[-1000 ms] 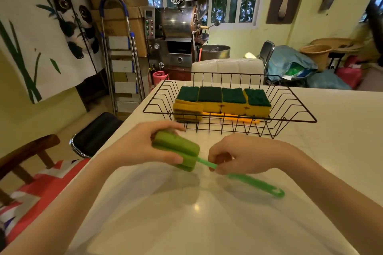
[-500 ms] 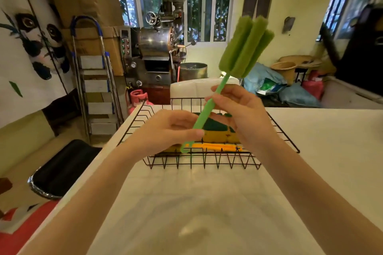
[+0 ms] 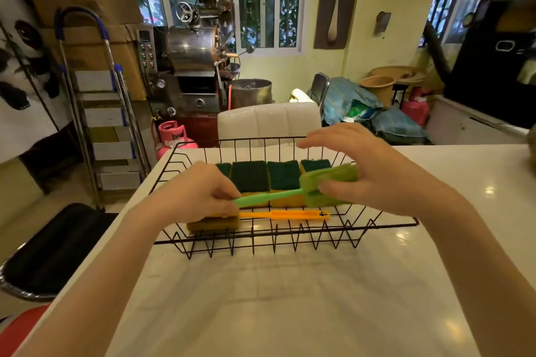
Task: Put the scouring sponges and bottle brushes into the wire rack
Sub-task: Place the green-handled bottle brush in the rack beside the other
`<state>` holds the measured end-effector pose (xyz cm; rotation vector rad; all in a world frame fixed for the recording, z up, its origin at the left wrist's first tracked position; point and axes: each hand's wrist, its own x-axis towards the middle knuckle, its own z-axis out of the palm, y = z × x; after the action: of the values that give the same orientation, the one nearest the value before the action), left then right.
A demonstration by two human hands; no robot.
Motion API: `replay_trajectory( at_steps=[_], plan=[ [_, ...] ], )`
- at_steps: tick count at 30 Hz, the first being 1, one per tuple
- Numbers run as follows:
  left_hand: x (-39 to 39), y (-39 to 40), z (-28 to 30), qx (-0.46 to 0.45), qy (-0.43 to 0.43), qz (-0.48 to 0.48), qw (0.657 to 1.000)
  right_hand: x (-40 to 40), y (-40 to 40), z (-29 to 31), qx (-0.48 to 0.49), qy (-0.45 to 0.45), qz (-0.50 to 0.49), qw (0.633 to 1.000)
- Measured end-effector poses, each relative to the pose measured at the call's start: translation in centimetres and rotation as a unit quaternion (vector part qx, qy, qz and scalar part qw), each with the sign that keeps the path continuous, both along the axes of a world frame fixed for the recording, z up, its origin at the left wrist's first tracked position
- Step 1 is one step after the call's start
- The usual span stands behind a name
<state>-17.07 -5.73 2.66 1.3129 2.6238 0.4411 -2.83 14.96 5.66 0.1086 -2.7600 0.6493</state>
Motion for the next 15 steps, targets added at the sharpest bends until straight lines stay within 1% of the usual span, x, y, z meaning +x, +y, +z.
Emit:
replay_trajectory(
  at_steps=[1,2,3,4,5,7,11,13,15],
  plan=[
    [-0.2,-0.1,-0.1,-0.008,-0.006,-0.007,1.000,-0.3,0.9,-0.4,0.045,-0.060,-0.009,0.997],
    [-0.4,-0.2,-0.1,-0.011,-0.011,-0.011,1.000,-0.7,1.5,-0.9,0.061,-0.123,-0.018,0.990],
    [-0.6,-0.3,-0.2,-0.011,-0.018,-0.013,1.000,-1.2,2.0,-1.5,0.049,-0.174,-0.024,0.983],
    [-0.7,-0.4,-0.3,-0.011,-0.023,-0.014,1.000,-1.5,2.2,-2.1,0.023,-0.204,-0.025,0.978],
    [-0.8,-0.4,-0.4,-0.014,-0.026,-0.015,0.999,-1.8,2.4,-2.6,0.001,-0.217,-0.021,0.976],
    [-0.8,-0.2,-0.7,-0.016,-0.028,-0.017,0.999,-2.4,2.7,-3.3,-0.009,-0.223,-0.009,0.975],
    [-0.6,0.1,-1.1,0.027,-0.034,-0.017,0.999,-2.8,3.4,-3.6,-0.033,-0.245,-0.014,0.969],
    [-0.4,0.2,-1.2,0.020,-0.025,-0.031,0.999,-2.7,3.7,-3.7,-0.037,-0.264,-0.011,0.964],
    [0.0,0.6,-1.5,-0.010,-0.028,-0.043,0.999,-2.7,3.9,-3.9,-0.031,-0.272,-0.008,0.962]
  ],
)
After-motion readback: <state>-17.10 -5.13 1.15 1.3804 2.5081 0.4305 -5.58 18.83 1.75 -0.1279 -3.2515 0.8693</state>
